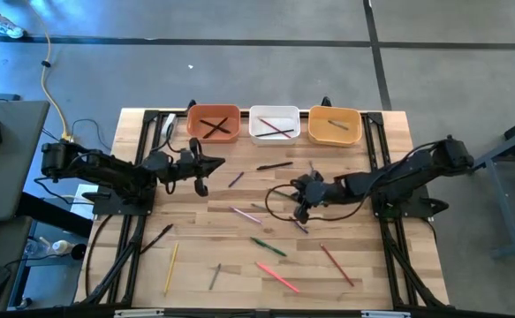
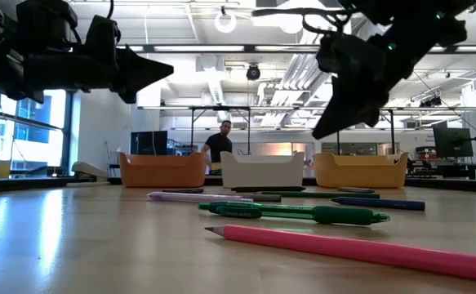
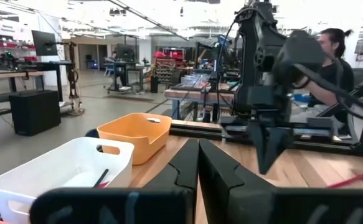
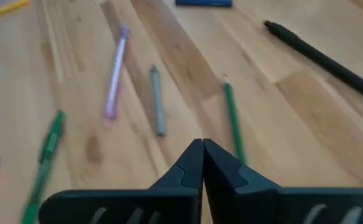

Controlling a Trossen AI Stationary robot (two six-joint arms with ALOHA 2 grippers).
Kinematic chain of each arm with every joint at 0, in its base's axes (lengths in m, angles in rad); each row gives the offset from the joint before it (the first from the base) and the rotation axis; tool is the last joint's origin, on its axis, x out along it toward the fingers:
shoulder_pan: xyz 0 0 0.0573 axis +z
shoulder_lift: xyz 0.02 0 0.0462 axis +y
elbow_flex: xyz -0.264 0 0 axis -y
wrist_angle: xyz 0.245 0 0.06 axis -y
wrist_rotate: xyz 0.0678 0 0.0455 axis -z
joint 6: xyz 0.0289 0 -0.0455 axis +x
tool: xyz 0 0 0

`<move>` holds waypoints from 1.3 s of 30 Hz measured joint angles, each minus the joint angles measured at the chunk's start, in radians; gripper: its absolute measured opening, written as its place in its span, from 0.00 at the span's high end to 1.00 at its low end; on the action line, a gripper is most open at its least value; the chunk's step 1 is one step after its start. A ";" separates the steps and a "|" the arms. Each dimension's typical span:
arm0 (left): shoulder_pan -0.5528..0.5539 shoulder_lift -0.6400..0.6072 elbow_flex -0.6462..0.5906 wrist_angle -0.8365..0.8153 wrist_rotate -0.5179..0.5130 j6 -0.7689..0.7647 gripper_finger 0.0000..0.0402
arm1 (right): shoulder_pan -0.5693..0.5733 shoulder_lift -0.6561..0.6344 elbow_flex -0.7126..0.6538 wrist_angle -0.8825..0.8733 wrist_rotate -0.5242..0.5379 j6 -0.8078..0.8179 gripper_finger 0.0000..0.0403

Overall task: Sort crayons/erasers/pens/pencils in bins
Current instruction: Put the center gray crayon into the yellow bin

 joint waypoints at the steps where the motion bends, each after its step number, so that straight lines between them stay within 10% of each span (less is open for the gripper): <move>1: 0.000 0.000 0.000 0.000 0.000 0.000 1.00 | 0.005 0.021 0.021 -0.002 -0.001 0.001 0.98; 17: 0.000 0.000 0.001 0.039 -0.004 0.000 1.00 | -0.018 0.423 0.386 -0.150 -0.080 -0.153 0.58; 39: 0.003 0.000 0.001 0.037 0.016 -0.057 1.00 | -0.036 0.532 0.437 -0.256 -0.091 -0.140 0.88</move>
